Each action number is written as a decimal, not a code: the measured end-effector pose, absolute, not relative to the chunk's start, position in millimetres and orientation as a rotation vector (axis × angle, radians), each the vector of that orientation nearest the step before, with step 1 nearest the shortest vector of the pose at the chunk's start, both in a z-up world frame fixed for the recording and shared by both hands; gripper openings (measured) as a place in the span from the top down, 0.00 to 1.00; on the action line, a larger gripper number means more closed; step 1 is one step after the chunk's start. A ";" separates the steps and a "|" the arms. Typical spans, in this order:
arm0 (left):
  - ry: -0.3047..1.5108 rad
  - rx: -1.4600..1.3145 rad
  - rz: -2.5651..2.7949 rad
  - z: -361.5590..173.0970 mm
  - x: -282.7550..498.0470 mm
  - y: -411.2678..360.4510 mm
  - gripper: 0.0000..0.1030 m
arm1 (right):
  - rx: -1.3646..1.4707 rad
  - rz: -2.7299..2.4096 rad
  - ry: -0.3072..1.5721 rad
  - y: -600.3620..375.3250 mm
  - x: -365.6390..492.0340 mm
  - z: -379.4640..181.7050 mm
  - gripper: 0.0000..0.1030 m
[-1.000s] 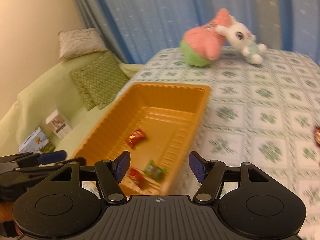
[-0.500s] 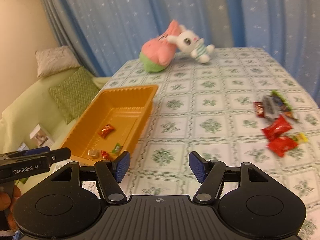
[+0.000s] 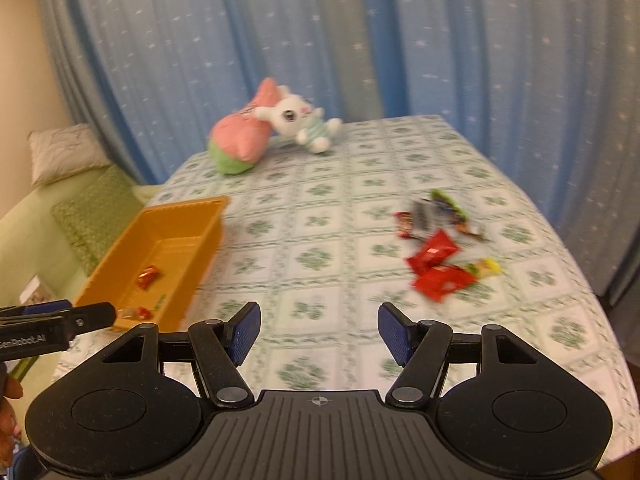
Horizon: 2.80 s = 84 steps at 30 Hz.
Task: Organize snacks
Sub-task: 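Withdraw both open tools from the tray toward the candy pile, then grasp a red square packet with the left tool while the right tool grasps a small yellow candy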
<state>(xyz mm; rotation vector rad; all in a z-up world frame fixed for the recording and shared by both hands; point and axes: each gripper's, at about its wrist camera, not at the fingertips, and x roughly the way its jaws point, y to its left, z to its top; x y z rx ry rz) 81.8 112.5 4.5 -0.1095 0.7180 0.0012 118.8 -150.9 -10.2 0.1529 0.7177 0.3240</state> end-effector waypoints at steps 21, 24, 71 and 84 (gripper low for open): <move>0.740 -0.051 -0.192 -4.2 121.3 15.0 0.20 | 0.262 0.117 0.691 -268.2 119.4 -6.9 0.37; 0.742 -0.042 -0.213 -7.5 129.1 5.0 0.20 | 0.261 0.107 0.696 -276.2 123.7 -10.4 0.37; 0.830 0.234 -0.597 -134.9 290.4 -132.6 0.77 | 0.197 0.115 0.841 -326.4 251.5 -118.8 0.37; 0.817 0.109 -0.446 -113.9 251.7 -72.5 0.78 | 0.091 0.266 0.781 -285.4 280.7 -128.6 0.37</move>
